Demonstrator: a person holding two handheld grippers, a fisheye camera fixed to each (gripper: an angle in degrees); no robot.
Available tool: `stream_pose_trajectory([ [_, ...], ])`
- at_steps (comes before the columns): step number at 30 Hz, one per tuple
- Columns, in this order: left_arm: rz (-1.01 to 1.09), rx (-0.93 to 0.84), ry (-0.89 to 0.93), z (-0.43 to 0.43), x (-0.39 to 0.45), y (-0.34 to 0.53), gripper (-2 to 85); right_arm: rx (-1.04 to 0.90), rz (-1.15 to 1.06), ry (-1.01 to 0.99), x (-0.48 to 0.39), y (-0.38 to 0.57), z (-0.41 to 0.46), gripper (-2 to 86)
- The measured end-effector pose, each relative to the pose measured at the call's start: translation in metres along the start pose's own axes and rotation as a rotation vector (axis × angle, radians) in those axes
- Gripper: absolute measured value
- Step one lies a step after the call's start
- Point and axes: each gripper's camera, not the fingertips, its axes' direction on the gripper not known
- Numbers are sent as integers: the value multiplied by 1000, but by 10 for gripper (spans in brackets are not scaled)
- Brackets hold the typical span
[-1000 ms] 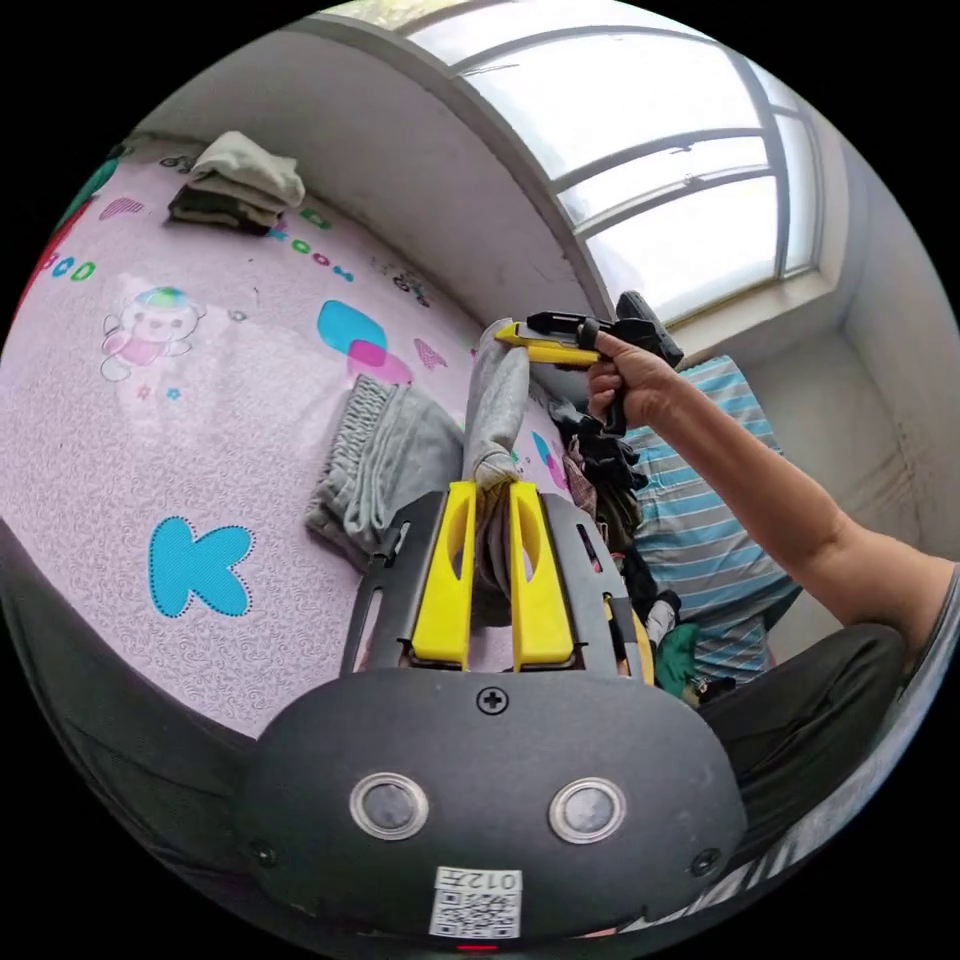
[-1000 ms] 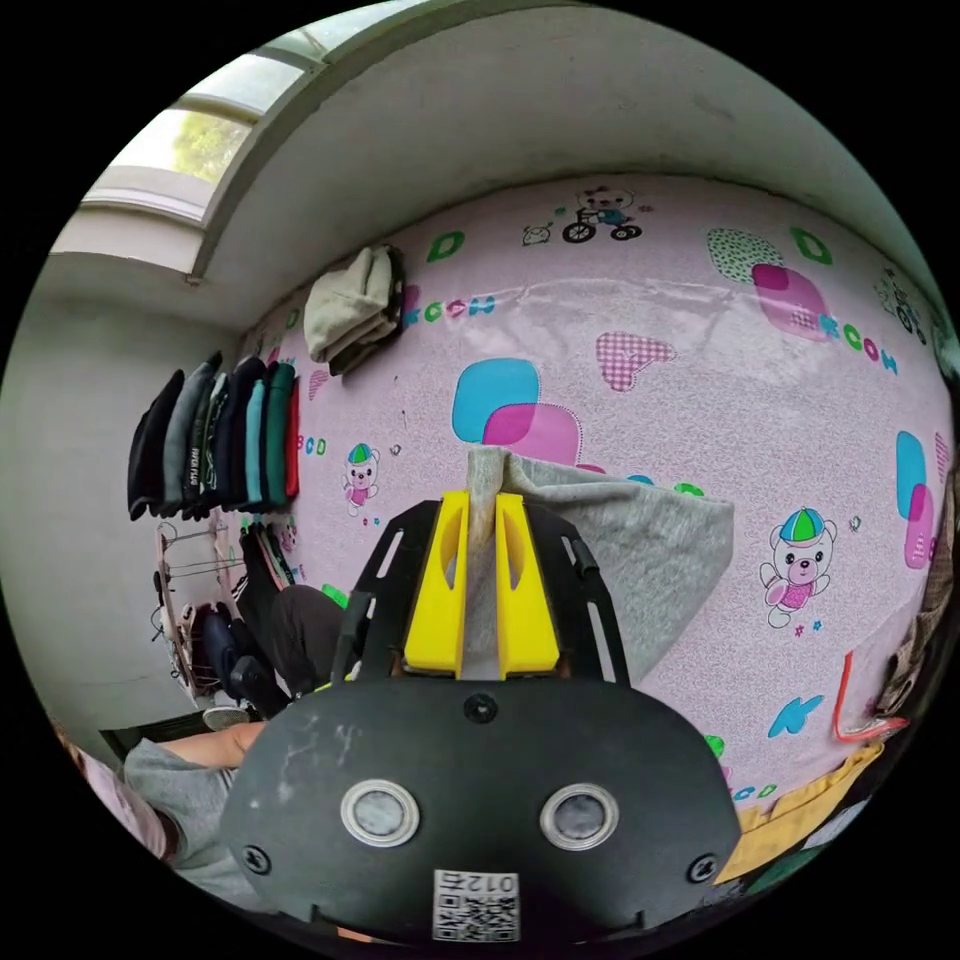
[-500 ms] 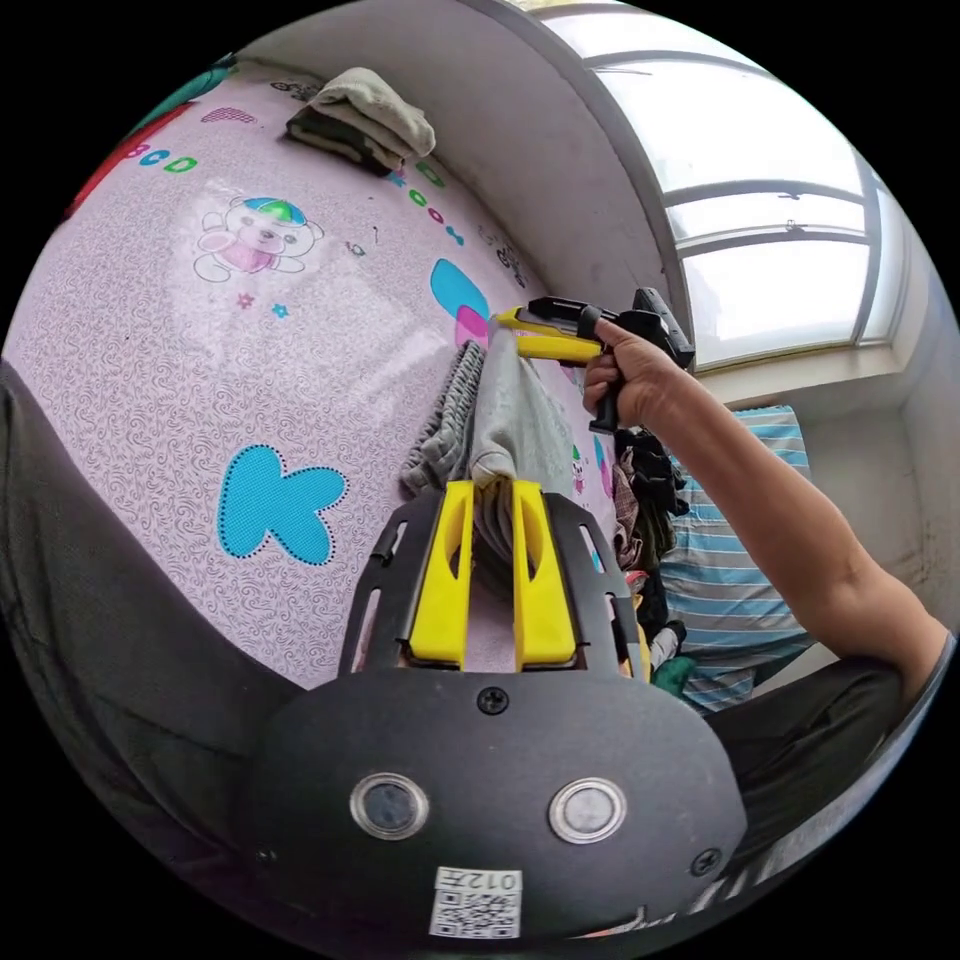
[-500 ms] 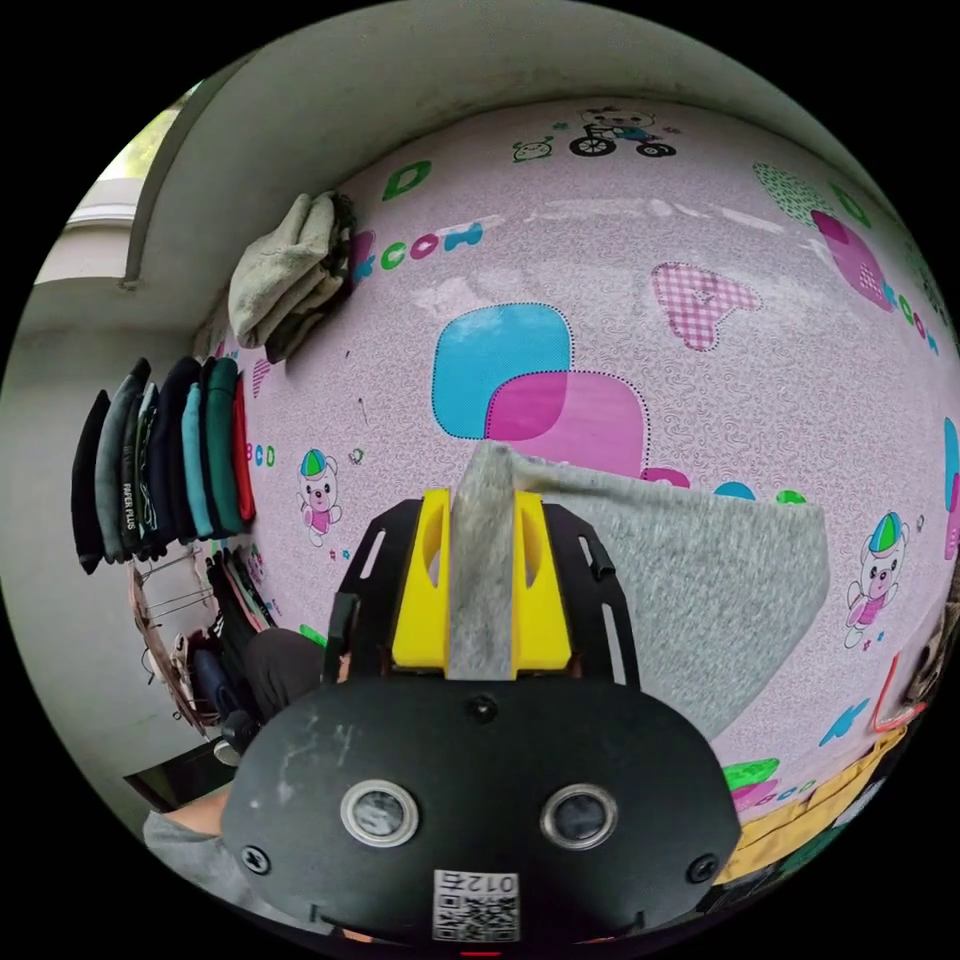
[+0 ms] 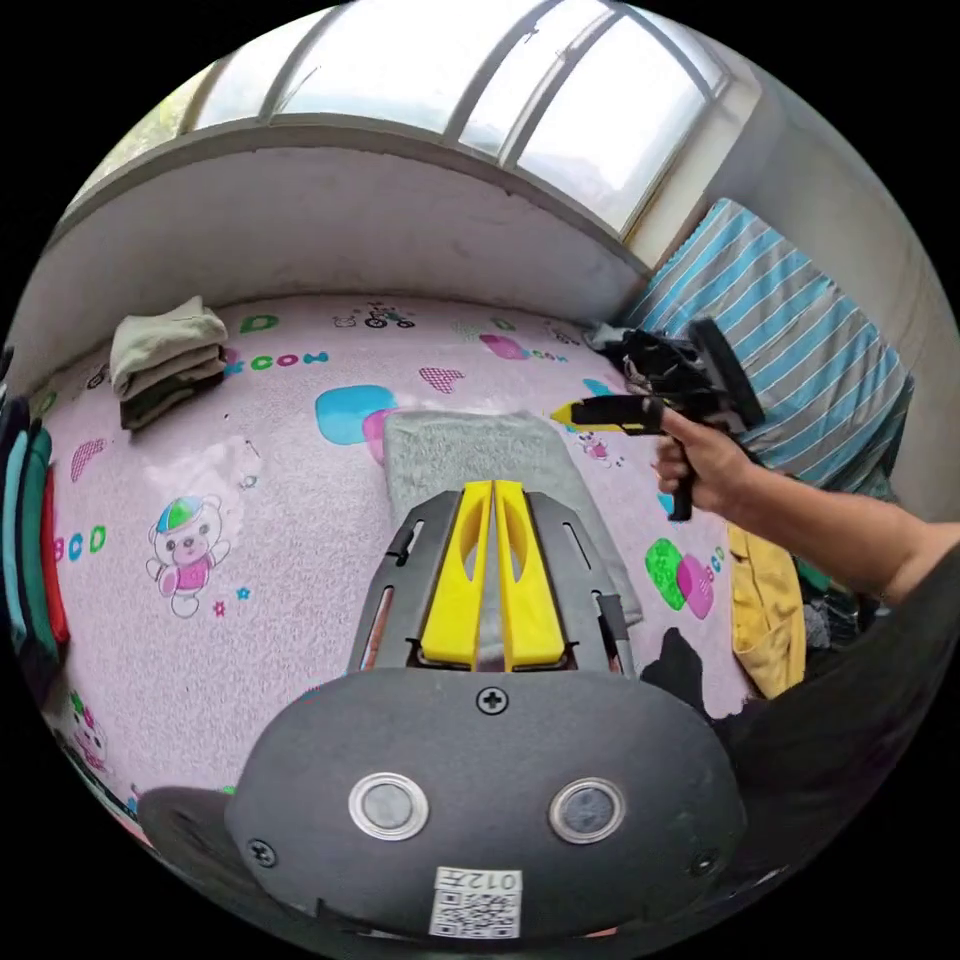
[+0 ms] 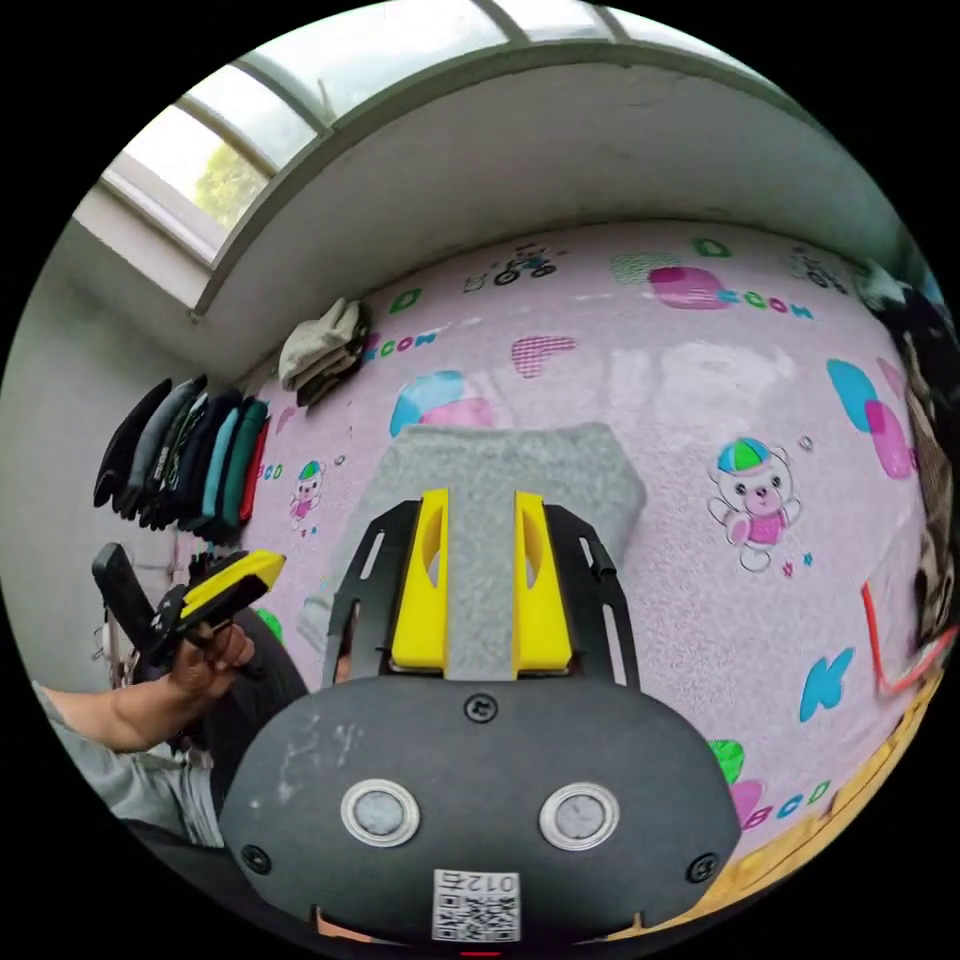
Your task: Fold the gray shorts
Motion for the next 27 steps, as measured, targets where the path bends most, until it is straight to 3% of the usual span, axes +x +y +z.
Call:
stream_pose_trajectory([
  [5,70,-33,-158,56,29,-44,13,262,166,140,9,83,11,142],
  [8,53,-62,-243,87,40,-63,23,174,114,253,-4,92,51,164],
  [11,21,-239,-310,131,43,-75,34,126,72,338,-18,95,69,165],
  [17,77,-185,-312,130,66,-80,50,101,59,387,-32,102,71,166],
  [27,54,-242,-236,109,82,-112,66,102,76,338,-33,116,44,162],
])
